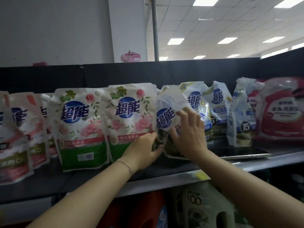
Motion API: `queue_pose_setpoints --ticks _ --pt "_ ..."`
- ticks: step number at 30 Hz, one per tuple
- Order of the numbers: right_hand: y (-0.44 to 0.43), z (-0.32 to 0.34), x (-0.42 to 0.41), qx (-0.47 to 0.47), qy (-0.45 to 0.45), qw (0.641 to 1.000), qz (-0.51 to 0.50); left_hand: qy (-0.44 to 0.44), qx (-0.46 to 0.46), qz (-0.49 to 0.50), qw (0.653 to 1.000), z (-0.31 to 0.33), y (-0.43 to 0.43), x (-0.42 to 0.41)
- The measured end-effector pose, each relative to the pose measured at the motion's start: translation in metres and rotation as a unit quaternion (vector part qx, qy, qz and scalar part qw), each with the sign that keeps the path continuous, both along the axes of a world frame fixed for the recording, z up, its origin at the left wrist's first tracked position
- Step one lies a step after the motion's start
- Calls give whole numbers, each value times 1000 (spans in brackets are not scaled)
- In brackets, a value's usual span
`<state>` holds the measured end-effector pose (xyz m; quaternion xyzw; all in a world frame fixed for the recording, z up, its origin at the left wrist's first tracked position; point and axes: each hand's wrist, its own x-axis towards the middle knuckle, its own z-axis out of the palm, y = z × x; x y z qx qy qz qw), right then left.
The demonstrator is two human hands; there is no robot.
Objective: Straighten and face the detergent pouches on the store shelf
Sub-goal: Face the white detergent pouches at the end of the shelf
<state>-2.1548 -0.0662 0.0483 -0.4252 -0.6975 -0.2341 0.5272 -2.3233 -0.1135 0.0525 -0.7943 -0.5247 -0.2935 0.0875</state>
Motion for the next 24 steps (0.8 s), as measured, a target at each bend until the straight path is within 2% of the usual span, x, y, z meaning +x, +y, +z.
queue_pose_setpoints --ticks 3,7,11,14,17,20,24 --pt "12 5 21 -100 112 988 20 -66 -127 42 989 -2 13 30" --pt "24 1 36 -179 138 972 63 -144 -191 60 969 -15 34 52" --pt "31 0 34 -196 175 953 149 -237 -207 28 949 -20 48 64" --pt "37 10 30 -196 233 929 211 -310 -218 -13 925 -20 56 70" --pt "42 25 23 -211 291 895 264 -355 -189 -51 914 -16 59 75" --pt "47 33 18 -216 360 861 287 -306 -134 37 942 -18 64 76" --pt "54 31 28 -189 425 837 288 -386 -122 33 914 -20 71 80"
